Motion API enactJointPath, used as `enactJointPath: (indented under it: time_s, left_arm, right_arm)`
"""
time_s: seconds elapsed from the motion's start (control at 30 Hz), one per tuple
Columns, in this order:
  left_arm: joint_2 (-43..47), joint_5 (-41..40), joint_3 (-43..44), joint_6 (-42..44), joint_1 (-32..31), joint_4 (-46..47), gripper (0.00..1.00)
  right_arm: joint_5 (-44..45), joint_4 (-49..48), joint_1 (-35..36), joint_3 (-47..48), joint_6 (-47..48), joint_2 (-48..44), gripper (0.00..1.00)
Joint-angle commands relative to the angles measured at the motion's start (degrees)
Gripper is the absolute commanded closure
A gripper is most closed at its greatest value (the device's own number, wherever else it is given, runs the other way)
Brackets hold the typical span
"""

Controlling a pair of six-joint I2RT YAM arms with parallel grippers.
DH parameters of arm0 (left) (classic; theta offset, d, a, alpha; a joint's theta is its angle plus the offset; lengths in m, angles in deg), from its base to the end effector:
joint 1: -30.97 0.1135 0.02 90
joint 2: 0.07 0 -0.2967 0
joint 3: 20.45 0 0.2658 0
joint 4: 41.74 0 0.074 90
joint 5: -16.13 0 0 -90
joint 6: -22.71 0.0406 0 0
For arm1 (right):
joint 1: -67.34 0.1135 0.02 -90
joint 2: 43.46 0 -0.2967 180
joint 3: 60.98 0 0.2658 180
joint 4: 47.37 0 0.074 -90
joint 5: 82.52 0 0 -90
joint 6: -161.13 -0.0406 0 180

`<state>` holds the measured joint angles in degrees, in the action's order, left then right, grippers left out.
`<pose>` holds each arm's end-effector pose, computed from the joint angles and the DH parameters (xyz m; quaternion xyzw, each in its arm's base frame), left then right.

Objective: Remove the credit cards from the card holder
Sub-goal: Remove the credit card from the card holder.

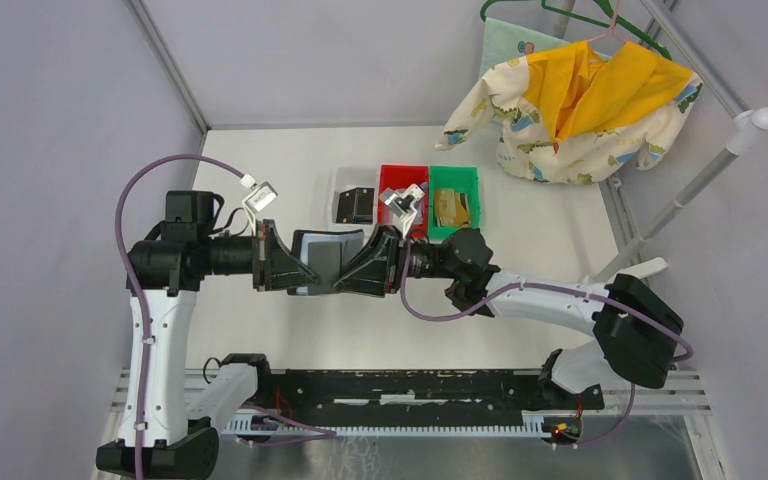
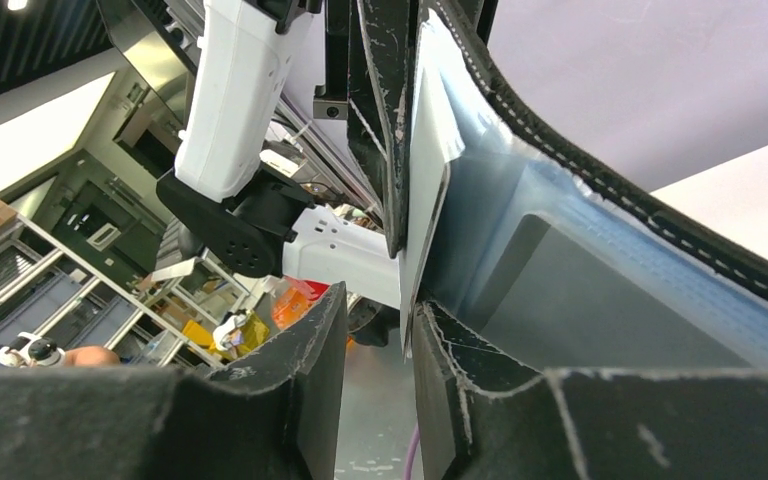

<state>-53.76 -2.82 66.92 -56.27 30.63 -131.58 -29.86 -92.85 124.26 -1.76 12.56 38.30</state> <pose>0.1138 -0.0391 0.4276 0.2453 0.7581 -0.5314 0.2876 0.1545 0.2823 0.3467 -0.2593 0.5271 0.7622 0.2719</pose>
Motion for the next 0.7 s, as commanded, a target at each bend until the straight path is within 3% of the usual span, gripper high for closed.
enactJointPath:
  time_s: [0.0,0.13,0.3,0.43,0.53,0.6,0.67]
  left_arm:
    - [0.3,1.2,1.8,2.4,0.3,0.8,0.98]
    - [0.5,1.5,1.9,2.0,0.3,0.8,0.96]
    - [0.6,2.3,2.3,1.7,0.3,0.8,0.87]
    - [0.0,3.9,3.1,0.9,0.3,0.6,0.77]
    - [0.2,5.7,3.4,0.8,0.3,0.7,0.74]
    - [0.4,6.5,3.6,0.8,0.3,0.8,0.77]
    - [0.4,6.8,3.9,0.7,0.3,0.8,0.87]
  right_arm:
    - [-0.3,-7.9,1.5,3.5,-3.0,1.8,0.7]
    - [0.8,-11.1,1.4,2.6,-5.2,2.7,0.89]
    - [1.0,-14.9,0.6,-0.2,-6.8,2.1,1.0]
    - [2.6,-16.6,0.5,-2.1,-6.9,1.5,1.0]
    - [4.1,-18.6,0.6,-2.9,-7.2,1.9,1.0]
    - [5.0,-19.6,0.9,-3.4,-7.3,2.1,1.0]
    - [5.5,-20.7,1.0,-3.9,-7.5,2.3,1.0]
